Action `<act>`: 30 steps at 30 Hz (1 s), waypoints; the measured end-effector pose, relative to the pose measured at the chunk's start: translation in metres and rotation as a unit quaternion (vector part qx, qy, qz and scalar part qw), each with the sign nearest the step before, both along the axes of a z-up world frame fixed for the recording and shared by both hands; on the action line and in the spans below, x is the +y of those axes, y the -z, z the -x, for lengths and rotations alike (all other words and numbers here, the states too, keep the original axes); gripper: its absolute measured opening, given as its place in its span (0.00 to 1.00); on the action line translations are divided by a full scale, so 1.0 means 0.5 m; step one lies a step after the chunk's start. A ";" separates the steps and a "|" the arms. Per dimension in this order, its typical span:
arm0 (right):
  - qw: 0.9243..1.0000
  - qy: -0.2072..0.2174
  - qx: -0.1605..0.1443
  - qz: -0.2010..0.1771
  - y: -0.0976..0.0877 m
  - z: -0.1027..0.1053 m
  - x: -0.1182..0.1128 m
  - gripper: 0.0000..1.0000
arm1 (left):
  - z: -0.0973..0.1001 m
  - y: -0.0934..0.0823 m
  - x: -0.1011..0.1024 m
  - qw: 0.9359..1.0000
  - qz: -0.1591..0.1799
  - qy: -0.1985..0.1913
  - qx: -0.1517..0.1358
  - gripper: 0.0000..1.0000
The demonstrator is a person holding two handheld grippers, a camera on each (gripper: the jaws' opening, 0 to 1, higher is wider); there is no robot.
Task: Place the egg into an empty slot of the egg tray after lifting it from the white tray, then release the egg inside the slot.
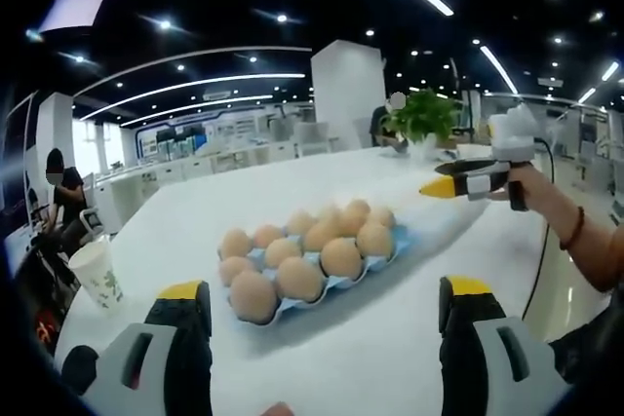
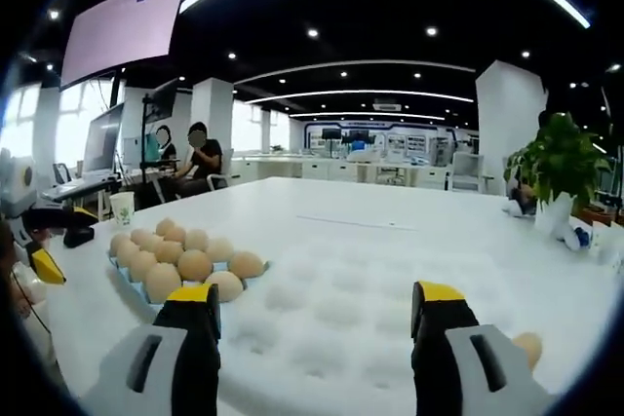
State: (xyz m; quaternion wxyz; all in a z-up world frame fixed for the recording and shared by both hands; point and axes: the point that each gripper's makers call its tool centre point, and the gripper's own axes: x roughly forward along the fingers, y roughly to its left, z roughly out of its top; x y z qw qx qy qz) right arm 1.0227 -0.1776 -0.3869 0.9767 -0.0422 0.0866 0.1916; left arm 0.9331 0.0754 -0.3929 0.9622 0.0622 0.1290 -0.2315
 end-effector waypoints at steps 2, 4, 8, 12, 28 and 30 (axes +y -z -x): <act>1.000 0.002 0.000 0.003 0.002 0.000 -0.006 0.83 | 0.000 0.002 0.000 1.000 -0.002 -0.001 0.001 0.99; 1.000 0.003 0.001 0.005 0.003 0.001 -0.013 0.83 | 0.001 0.001 0.000 1.000 0.001 -0.001 0.000 0.99; 1.000 0.008 0.001 0.010 0.006 0.002 -0.027 0.83 | 0.001 0.000 0.000 1.000 -0.001 -0.001 0.000 0.99; 1.000 0.018 -0.004 0.010 0.002 0.002 -0.046 0.82 | 0.000 0.000 -0.001 1.000 0.000 -0.002 0.000 0.99; 0.998 0.052 -0.003 0.030 0.014 0.001 -0.121 0.79 | -0.003 0.004 -0.007 1.000 -0.002 -0.001 0.002 0.99; 0.998 0.057 -0.002 0.030 0.017 0.003 -0.132 0.78 | -0.003 0.005 -0.005 1.000 -0.002 -0.001 0.003 0.99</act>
